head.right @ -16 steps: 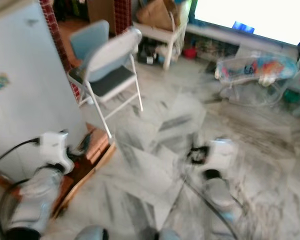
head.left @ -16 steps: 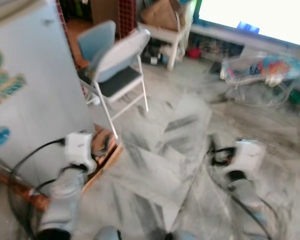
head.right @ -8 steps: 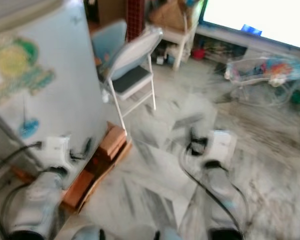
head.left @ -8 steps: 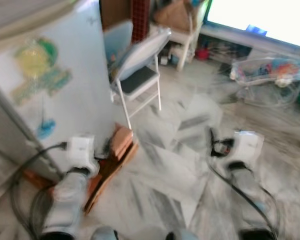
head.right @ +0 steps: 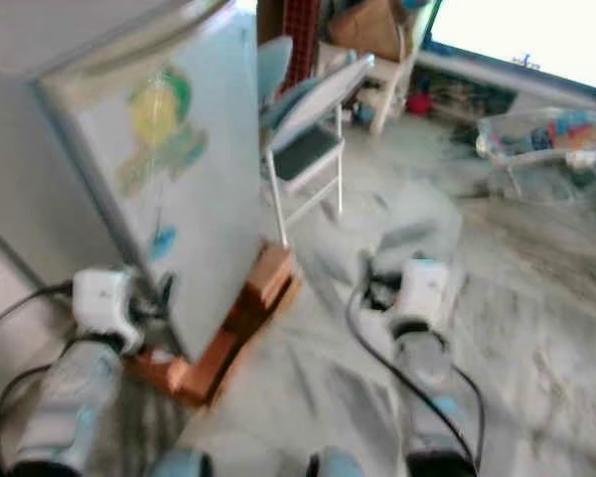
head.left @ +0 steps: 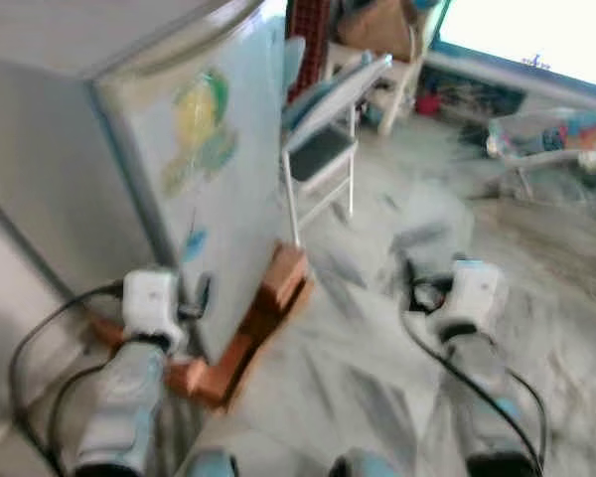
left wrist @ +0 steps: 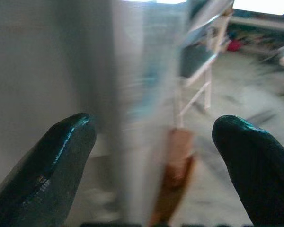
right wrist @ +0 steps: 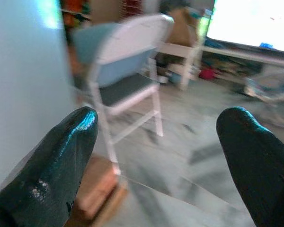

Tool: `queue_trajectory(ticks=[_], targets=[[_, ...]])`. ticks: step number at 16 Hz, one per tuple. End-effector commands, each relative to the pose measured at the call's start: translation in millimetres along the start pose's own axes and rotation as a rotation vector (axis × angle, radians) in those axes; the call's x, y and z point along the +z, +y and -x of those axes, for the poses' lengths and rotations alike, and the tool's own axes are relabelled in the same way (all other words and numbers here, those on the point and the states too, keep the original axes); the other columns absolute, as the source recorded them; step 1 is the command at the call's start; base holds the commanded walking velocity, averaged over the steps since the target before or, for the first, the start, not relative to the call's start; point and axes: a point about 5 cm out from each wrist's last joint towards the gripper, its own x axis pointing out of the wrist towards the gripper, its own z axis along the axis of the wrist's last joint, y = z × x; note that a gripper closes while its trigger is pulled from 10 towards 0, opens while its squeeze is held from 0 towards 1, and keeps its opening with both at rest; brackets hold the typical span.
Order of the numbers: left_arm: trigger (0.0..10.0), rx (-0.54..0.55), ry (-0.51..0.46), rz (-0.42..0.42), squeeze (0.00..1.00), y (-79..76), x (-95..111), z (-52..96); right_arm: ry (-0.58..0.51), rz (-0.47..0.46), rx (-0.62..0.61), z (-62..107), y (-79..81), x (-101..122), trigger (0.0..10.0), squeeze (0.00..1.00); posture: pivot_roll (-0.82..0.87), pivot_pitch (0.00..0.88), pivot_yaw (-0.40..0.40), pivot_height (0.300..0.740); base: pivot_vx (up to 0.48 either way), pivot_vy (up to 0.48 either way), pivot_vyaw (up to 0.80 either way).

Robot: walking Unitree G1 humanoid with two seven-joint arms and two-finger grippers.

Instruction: Restocking fridge

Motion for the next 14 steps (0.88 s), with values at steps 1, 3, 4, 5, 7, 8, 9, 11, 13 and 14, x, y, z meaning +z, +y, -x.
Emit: queue_trajectory(ticks=[1,3,4,5,7,8,9,11,13,14], targets=[[10.0,-0.027,-0.007,0.003,0.0,-9.6,1.8,-1.9,0.006,0.023,-0.036,0.6,-11.9,0.3,10.0,0.0,0.08,0.068,-0.061,0.74,0.0,0.368,0.0],[10.0,-0.032,-0.018,0.01,0.0,-10.4,3.1,-0.9,0.005,0.023,-0.038,-0.3,-12.6,0.5,10.0,0.0,0.09,0.069,-0.065,0.74,0.0,0.0,0.0],[10.0,-0.036,-0.016,0.016,0.0,-10.4,2.1,0.8,0.006,0.023,-0.041,-1.6,-12.8,0.5,10.0,0.0,0.09,0.069,-0.068,0.74,0.0,0.0,0.0],[10.0,-0.034,-0.012,0.019,0.0,-9.4,1.0,2.5,0.005,0.023,-0.039,-2.8,-12.0,0.7,10.0,0.0,0.09,0.069,-0.068,0.74,0.0,0.0,0.0],[10.0,-0.034,-0.013,0.013,0.0,-8.9,0.4,3.6,0.002,0.024,-0.033,-3.7,-10.5,1.6,10.0,0.0,0.09,0.069,-0.068,0.74,0.0,0.0,0.0],[10.0,-0.034,-0.014,0.014,0.0,-9.3,0.6,3.5,0.002,0.025,-0.033,-3.7,-10.6,1.6,10.0,0.0,0.09,0.069,-0.068,0.74,0.0,0.0,0.0],[10.0,-0.036,-0.017,0.016,0.0,-10.0,1.3,2.8,0.004,0.026,-0.034,-3.6,-10.9,1.1,10.0,0.0,0.09,0.071,-0.069,0.74,0.0,0.0,0.0],[10.0,-0.048,-0.023,0.009,0.0,-10.8,2.5,2.4,0.009,0.025,-0.036,-2.9,-10.5,0.2,10.0,0.0,0.09,0.072,-0.067,0.74,0.0,0.0,0.0],[10.0,-0.06,-0.031,0.013,0.0,-11.0,4.3,0.3,0.017,0.024,-0.034,-3.4,-8.6,-0.5,10.0,0.0,0.09,0.073,-0.068,0.74,0.0,0.0,-0.62],[10.0,-0.061,-0.033,0.013,0.0,-11.1,5.0,-0.7,0.019,0.023,-0.032,-3.2,-8.5,-0.7,10.0,0.0,0.09,0.078,-0.071,0.74,0.0,0.0,-0.8]])
